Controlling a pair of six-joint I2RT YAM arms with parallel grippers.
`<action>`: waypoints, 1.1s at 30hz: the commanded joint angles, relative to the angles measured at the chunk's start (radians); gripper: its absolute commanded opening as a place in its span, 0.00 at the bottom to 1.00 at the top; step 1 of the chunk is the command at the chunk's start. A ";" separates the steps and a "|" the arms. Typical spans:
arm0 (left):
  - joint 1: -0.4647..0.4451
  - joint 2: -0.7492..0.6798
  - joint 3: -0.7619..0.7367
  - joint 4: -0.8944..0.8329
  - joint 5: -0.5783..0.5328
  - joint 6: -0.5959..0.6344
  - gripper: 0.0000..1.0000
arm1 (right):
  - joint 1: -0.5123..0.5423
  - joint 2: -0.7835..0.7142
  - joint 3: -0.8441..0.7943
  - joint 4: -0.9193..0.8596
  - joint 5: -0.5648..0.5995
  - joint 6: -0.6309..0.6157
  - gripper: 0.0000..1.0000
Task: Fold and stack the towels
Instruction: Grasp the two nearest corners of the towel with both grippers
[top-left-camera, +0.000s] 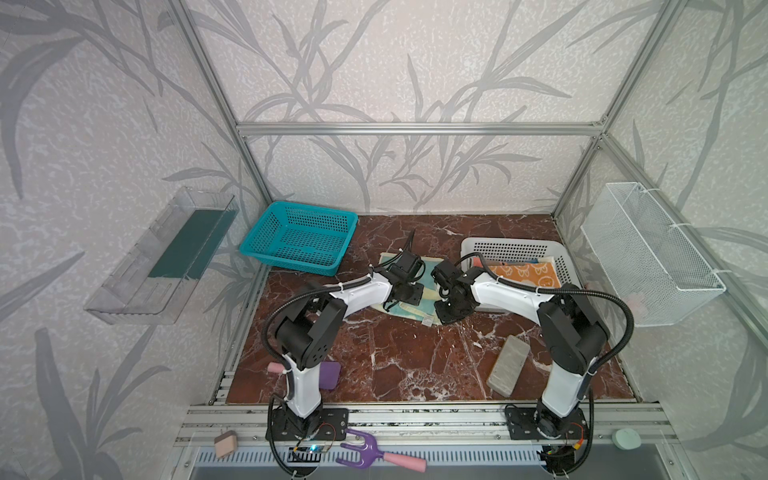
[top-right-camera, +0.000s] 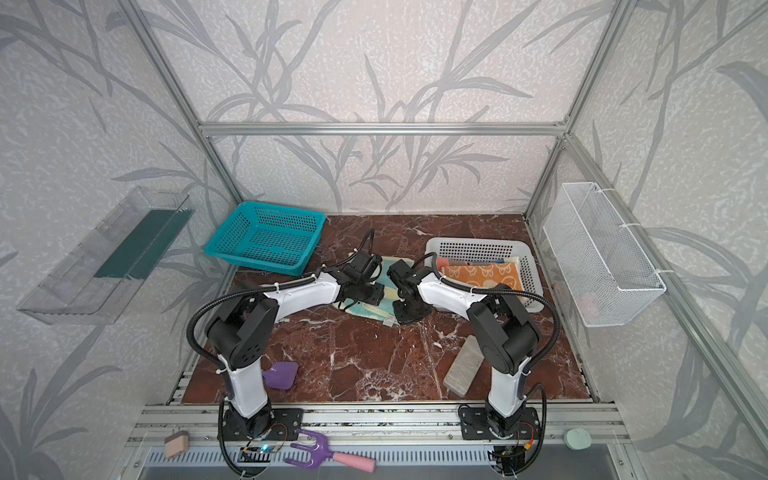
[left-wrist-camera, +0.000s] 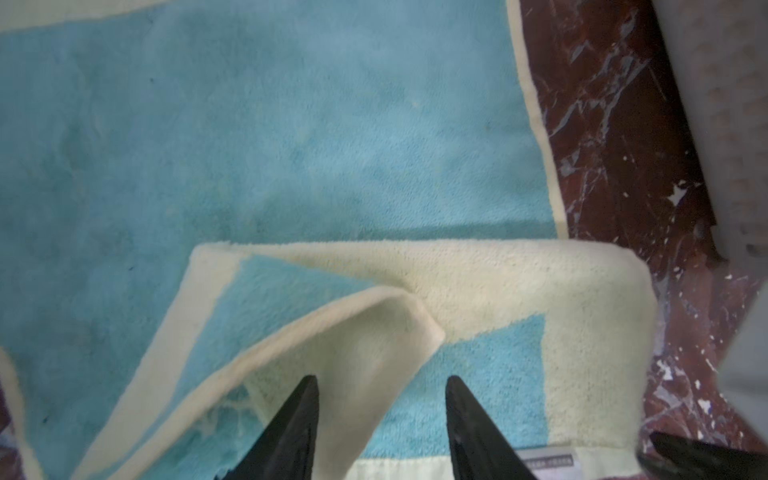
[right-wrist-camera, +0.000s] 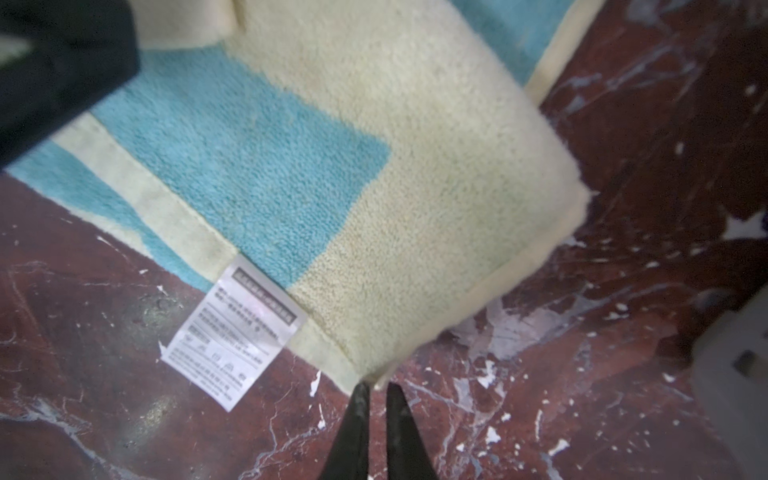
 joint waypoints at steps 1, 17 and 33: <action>-0.007 0.062 0.071 -0.030 -0.028 0.018 0.53 | -0.002 -0.029 -0.009 0.010 0.002 0.007 0.12; 0.004 -0.045 0.044 -0.070 -0.047 -0.020 0.00 | -0.003 -0.035 -0.003 0.002 0.017 -0.001 0.12; 0.250 -0.617 -0.487 0.102 -0.028 -0.283 0.00 | 0.018 -0.153 0.027 -0.036 -0.041 0.022 0.21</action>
